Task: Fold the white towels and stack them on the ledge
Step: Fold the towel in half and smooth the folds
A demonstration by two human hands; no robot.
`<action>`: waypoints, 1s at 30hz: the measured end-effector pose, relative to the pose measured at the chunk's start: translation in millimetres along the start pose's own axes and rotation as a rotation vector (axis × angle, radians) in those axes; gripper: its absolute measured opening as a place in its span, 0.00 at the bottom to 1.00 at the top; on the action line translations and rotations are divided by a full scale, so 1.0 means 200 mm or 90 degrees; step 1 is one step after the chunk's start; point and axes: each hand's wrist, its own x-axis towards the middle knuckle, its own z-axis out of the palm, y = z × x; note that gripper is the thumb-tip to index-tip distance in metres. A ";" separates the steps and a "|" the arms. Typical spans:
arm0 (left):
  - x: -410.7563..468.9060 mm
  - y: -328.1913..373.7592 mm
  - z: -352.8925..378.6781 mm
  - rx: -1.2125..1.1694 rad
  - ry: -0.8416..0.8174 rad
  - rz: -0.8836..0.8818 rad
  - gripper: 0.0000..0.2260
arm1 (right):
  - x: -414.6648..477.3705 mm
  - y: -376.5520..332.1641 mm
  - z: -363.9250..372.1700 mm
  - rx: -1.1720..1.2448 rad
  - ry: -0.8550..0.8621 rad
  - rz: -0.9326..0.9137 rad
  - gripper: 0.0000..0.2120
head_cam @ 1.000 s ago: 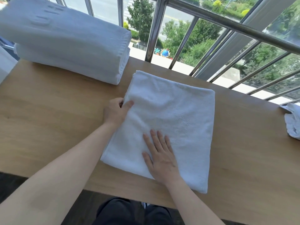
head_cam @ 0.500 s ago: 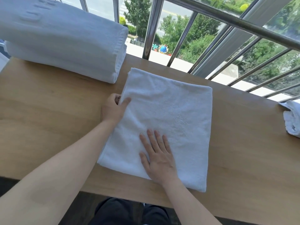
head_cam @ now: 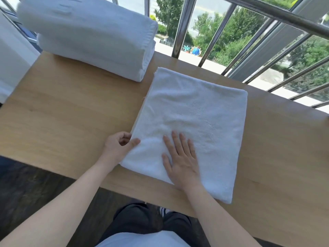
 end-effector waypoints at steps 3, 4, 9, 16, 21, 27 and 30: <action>-0.05 -0.07 -0.01 0.019 0.029 0.012 0.14 | 0.00 0.00 -0.02 0.039 -0.002 -0.017 0.27; -0.07 -0.10 -0.01 0.030 0.060 0.014 0.12 | 0.00 0.01 -0.03 0.053 0.003 -0.027 0.27; -0.24 -0.16 0.08 0.106 0.205 0.099 0.10 | 0.05 0.16 -0.10 0.046 0.037 -0.089 0.24; -0.35 -0.21 0.41 0.226 0.236 0.147 0.19 | 0.12 0.46 -0.20 -0.002 0.025 -0.117 0.23; -0.28 -0.24 0.48 0.288 0.236 0.165 0.20 | 0.11 0.59 -0.20 -0.015 0.000 -0.118 0.25; -0.13 -0.09 0.54 0.387 0.254 0.208 0.27 | 0.02 0.66 -0.18 0.008 0.002 0.007 0.27; -0.20 0.01 0.77 0.259 0.369 0.156 0.33 | -0.03 0.67 -0.17 -0.037 -0.024 0.115 0.28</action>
